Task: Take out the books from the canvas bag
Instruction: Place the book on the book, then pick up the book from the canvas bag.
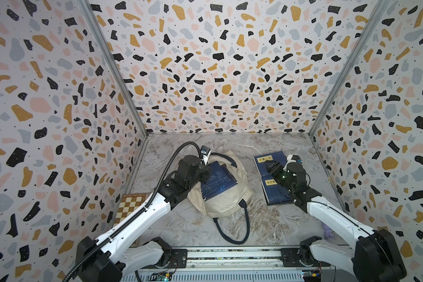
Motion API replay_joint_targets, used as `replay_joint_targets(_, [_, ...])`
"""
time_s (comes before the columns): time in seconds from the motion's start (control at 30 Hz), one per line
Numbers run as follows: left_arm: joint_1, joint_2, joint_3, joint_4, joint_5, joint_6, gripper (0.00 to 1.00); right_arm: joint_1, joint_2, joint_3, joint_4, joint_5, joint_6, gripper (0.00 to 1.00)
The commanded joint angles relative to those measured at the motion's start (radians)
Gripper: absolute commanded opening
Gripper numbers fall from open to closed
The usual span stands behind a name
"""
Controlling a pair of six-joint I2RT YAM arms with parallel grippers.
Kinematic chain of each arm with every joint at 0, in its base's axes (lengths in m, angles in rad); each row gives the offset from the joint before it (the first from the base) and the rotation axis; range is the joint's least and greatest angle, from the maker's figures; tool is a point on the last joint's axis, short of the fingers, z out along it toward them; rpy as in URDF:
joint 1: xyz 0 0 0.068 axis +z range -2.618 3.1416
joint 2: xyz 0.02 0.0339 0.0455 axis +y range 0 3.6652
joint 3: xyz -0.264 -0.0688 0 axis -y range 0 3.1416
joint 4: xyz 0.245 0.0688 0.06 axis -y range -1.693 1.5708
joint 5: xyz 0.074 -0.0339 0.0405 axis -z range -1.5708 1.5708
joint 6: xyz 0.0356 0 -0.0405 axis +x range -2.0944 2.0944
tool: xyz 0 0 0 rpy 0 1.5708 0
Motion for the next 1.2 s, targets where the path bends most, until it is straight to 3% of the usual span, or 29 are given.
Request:
replay_joint_targets(0.0, [0.007, -0.026, -0.013, 0.079, 0.021, -0.012, 0.00, 0.140, -0.086, -0.067, -0.079, 0.106, -0.020, 0.66])
replay_joint_targets(0.17, [0.007, -0.027, -0.015, 0.088, 0.031, -0.012, 0.00, 0.437, -0.158, -0.161, -0.067, 0.268, 0.051, 0.66])
replay_joint_targets(0.37, [0.007, -0.033, -0.016, 0.096, 0.041, -0.012, 0.00, 0.684, 0.001, -0.120, 0.038, 0.342, 0.045, 0.66])
replay_joint_targets(0.67, [0.007, -0.075, -0.047, 0.138, 0.068, -0.008, 0.00, 0.687, 0.350, 0.094, 0.154, 0.241, -0.032, 0.67])
replay_joint_targets(0.87, [0.007, -0.108, -0.069, 0.170, 0.089, -0.004, 0.00, 0.622, 0.529, 0.224, 0.176, 0.152, -0.030, 0.67])
replay_joint_targets(1.17, [0.006, -0.122, -0.079, 0.191, 0.122, -0.004, 0.00, 0.563, 0.688, 0.362, 0.130, 0.180, -0.009, 0.64])
